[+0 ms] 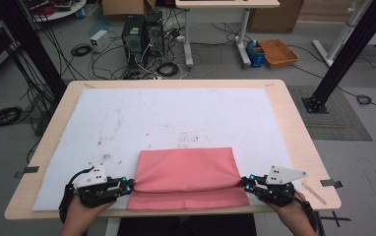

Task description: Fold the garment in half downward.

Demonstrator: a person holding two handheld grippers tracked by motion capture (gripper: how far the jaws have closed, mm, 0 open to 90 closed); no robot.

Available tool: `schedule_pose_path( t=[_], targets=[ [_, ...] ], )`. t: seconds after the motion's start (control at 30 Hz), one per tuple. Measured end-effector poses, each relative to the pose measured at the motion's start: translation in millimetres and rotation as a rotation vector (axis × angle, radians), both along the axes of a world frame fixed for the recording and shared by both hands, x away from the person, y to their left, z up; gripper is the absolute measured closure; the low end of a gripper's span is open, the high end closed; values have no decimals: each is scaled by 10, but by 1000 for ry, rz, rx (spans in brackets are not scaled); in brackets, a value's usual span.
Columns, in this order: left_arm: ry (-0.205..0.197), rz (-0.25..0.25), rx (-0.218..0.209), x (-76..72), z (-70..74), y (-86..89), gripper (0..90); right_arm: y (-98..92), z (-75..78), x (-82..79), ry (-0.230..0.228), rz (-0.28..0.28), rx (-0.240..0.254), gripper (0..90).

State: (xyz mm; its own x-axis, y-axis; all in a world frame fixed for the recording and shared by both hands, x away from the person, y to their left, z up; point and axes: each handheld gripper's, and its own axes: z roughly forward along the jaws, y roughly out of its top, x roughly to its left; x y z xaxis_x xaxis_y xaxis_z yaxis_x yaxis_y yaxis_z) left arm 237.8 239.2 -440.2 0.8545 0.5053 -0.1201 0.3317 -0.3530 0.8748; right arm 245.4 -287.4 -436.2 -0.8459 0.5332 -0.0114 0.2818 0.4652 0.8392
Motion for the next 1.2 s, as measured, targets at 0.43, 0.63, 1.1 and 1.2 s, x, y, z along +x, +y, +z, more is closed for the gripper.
schedule_pose_path(
  t=[0.43, 0.63, 1.1, 1.2],
  targets=[
    [26, -55, 0, -158, -52, -22, 828, -62, -10, -293, -13, 11, -11, 848],
    [28, -62, 2, -224, -59, -25, 828, -60, -44, -341, -7, 12, -14, 847],
    [2, 80, -1, 11, 80, -31, 384, -128, 109, -81, 20, -94, 81, 406],
    [5, 102, -16, 162, 123, -33, 381, -84, 152, 74, 21, -113, 85, 381]
  ],
)
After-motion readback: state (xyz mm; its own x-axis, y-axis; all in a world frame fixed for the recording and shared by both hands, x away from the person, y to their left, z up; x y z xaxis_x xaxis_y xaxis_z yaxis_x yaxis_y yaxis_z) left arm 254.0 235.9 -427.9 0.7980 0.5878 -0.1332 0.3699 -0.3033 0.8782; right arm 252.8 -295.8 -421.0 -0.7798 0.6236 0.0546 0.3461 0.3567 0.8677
